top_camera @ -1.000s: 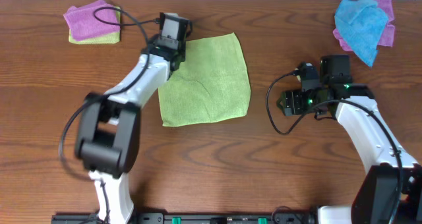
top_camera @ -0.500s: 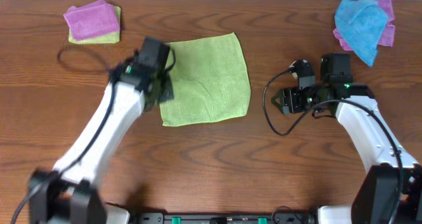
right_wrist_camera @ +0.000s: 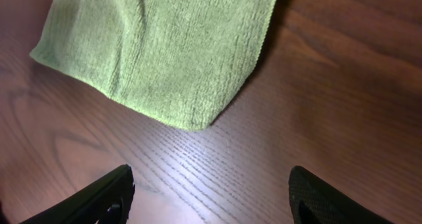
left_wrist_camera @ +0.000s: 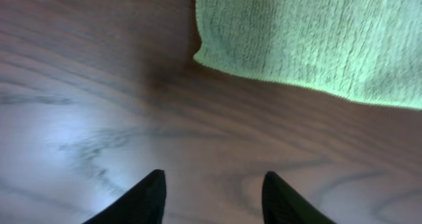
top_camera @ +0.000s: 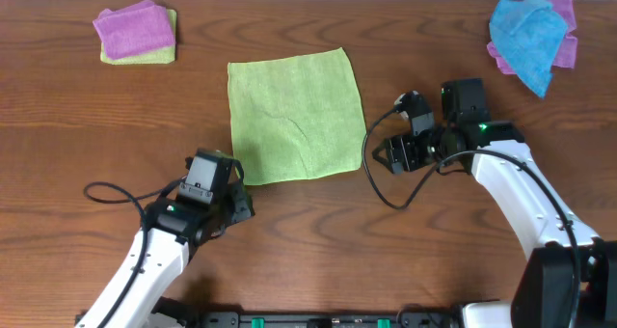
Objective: Fold the cloth
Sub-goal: 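Move both grippers to the cloth's lower left and right edges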
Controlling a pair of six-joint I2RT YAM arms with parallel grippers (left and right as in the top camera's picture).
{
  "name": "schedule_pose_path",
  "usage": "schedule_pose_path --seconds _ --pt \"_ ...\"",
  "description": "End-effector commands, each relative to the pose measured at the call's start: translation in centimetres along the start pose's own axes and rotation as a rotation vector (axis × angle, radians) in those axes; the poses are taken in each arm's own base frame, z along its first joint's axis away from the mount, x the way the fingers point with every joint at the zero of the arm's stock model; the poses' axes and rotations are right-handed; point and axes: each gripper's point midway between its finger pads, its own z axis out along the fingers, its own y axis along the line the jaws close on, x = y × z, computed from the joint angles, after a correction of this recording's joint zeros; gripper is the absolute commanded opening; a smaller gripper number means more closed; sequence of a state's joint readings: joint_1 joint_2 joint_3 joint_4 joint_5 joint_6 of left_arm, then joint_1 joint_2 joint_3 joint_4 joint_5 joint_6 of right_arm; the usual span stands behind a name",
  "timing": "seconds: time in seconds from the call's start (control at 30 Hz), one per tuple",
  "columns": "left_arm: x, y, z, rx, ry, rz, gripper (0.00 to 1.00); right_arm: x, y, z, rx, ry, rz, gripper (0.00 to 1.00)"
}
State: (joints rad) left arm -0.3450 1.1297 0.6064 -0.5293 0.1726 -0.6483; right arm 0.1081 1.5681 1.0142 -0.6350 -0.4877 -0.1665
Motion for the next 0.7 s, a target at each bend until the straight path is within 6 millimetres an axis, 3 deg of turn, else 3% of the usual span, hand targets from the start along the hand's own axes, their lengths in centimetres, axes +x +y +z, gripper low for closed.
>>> schedule_pose_path --seconds 0.0,0.17,0.3,0.43,0.67 --pt "-0.7 -0.8 0.1 0.05 -0.028 -0.032 0.52 -0.8 -0.1 -0.2 0.013 -0.02 -0.029 0.76" --pt "-3.1 1.5 0.2 0.047 -0.057 -0.168 0.62 -1.6 -0.4 -0.3 0.027 -0.05 0.01 0.76" --pt "-3.9 1.4 0.9 0.154 0.005 -0.211 0.61 -3.0 -1.0 -0.5 0.037 -0.108 0.046 0.77" --pt "-3.4 0.7 2.1 0.216 0.084 -0.232 0.6 -3.5 -1.4 -0.5 0.03 -0.132 0.061 0.77" --pt "-2.6 0.3 3.1 0.244 0.15 -0.254 0.54 -2.9 -1.1 3.5 -0.183 -0.092 0.135 0.75"
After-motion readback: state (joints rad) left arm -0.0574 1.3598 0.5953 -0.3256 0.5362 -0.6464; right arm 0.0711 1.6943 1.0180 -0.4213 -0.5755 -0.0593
